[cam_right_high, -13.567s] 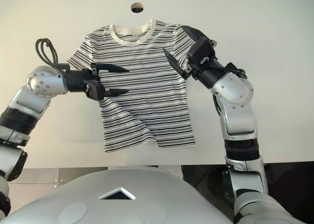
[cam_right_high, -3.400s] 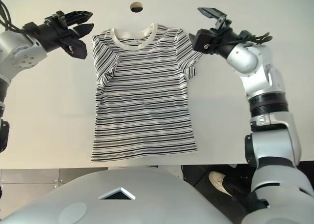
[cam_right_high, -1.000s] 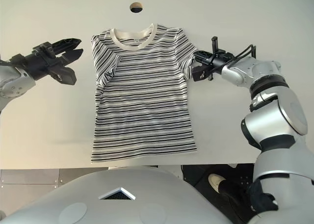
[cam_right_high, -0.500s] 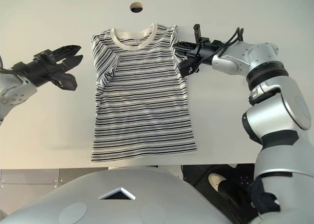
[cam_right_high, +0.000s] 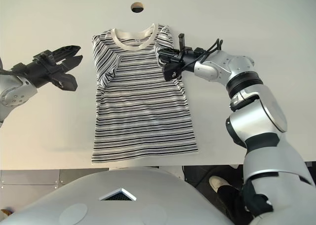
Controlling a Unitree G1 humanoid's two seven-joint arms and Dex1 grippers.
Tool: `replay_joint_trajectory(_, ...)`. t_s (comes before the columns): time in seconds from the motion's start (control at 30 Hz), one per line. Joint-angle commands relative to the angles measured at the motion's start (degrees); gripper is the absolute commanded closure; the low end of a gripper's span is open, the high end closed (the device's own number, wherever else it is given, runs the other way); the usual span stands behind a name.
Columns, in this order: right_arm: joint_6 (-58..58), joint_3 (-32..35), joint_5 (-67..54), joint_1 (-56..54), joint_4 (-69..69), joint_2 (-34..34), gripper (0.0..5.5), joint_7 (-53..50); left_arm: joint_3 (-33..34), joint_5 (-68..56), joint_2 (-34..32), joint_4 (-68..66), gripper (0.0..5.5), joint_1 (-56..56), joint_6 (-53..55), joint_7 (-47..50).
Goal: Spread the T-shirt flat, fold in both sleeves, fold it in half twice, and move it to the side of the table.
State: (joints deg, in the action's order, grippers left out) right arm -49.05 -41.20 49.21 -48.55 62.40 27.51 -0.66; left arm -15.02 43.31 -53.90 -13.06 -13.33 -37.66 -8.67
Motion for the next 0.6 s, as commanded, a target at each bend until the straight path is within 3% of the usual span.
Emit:
replay_joint_trajectory(0.03, 0.9, 0.8, -0.5, -0.4, -0.3, -0.1, 4.05, 0.4, 0.6, 0.0, -0.2, 0.3, 3.97, 1.2, 0.6, -0.5)
replay_joint_trajectory(0.13, 1.1, 1.0, -0.4, -0.5, -0.7, 0.0, 3.56, -0.3, 0.5, 0.0, 0.0, 0.5, 3.97, 1.4, 0.8, -0.6)
replay_joint_trajectory(0.23, 0.1, 1.9, -1.3, -0.5, -2.2, 1.0, 3.56, -0.1, 0.2, -0.2, 0.0, 2.4, 3.97, 2.3, 0.8, -1.4)
replay_joint_trajectory(0.33, -7.4, 4.7, -7.8, 0.7, -6.4, 5.0, 3.56, 6.3, 0.4, -2.6, -1.7, 8.3, 3.97, 6.2, -0.8, -4.0)
replay_joint_trajectory(0.43, -16.1, 5.0, -21.9, 3.8, -13.1, 10.9, 3.56, 19.8, 1.6, -5.6, -5.7, 16.2, 3.97, 14.5, -2.9, -7.8)
replay_joint_trajectory(0.6, -13.5, -0.1, -47.5, 14.3, -31.6, 24.2, 3.56, 42.8, 3.9, -8.9, -10.2, 25.7, 3.97, 27.3, -4.2, -13.0)
